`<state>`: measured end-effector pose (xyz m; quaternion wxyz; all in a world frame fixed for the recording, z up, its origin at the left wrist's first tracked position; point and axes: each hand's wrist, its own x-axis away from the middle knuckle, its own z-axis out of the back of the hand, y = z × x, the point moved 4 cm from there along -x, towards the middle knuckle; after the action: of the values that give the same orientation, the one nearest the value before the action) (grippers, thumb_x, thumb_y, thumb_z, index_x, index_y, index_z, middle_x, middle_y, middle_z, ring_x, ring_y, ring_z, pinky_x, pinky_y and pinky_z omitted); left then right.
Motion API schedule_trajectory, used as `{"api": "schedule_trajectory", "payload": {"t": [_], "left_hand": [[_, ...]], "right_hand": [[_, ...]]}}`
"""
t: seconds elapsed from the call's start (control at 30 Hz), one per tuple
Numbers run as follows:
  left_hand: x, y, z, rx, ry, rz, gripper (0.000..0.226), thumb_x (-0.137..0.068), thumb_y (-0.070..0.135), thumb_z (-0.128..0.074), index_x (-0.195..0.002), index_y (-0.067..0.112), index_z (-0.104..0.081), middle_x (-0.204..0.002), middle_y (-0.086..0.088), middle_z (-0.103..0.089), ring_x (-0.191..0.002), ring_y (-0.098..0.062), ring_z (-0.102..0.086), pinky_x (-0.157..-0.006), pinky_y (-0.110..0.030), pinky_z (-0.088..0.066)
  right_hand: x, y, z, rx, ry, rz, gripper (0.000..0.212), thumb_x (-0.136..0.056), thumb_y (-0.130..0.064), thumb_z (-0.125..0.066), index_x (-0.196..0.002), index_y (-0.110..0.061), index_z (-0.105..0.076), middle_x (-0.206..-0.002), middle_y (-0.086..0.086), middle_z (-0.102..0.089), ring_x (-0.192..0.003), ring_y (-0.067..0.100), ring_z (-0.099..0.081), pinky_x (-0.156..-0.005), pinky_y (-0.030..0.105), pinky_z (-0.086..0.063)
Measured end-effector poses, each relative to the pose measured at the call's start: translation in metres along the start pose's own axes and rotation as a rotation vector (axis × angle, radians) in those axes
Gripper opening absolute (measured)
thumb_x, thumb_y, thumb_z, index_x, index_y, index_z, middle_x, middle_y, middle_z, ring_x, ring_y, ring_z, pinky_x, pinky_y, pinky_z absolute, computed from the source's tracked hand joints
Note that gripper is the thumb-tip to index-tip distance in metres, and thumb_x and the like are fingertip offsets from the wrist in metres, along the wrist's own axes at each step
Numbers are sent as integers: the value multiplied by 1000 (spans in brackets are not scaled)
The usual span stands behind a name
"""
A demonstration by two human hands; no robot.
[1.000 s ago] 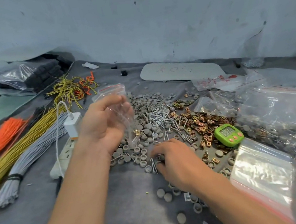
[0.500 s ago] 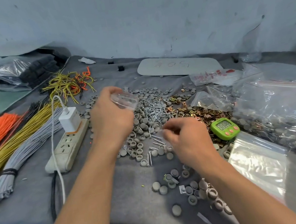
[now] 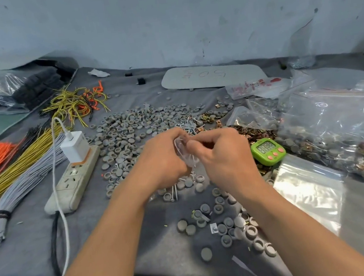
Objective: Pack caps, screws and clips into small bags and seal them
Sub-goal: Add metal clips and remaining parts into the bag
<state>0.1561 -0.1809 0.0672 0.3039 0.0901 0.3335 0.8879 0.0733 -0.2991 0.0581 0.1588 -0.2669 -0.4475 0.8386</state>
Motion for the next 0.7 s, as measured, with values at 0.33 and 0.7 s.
{"api": "schedule_trajectory", "payload": {"t": [0.33, 0.7], "left_hand": [[-2, -9, 17, 149, 246, 10, 51, -69, 10, -84, -102, 36, -55, -98, 12, -69, -83, -8, -65, -65, -27, -48], [-2, -7, 13, 41, 194, -17, 49, -72, 17, -82, -108, 37, -54, -101, 14, -67, -78, -1, -59, -59, -21, -40]], "right_hand": [[15, 4, -14, 839, -373, 1, 16, -93, -31, -68, -82, -20, -63, -68, -3, -53, -66, 24, -54, -68, 33, -39], [8, 5, -4, 518, -305, -93, 15, -93, -24, -72, -79, -24, -66, -81, -5, -70, -79, 20, -68, -72, 34, -58]]}}
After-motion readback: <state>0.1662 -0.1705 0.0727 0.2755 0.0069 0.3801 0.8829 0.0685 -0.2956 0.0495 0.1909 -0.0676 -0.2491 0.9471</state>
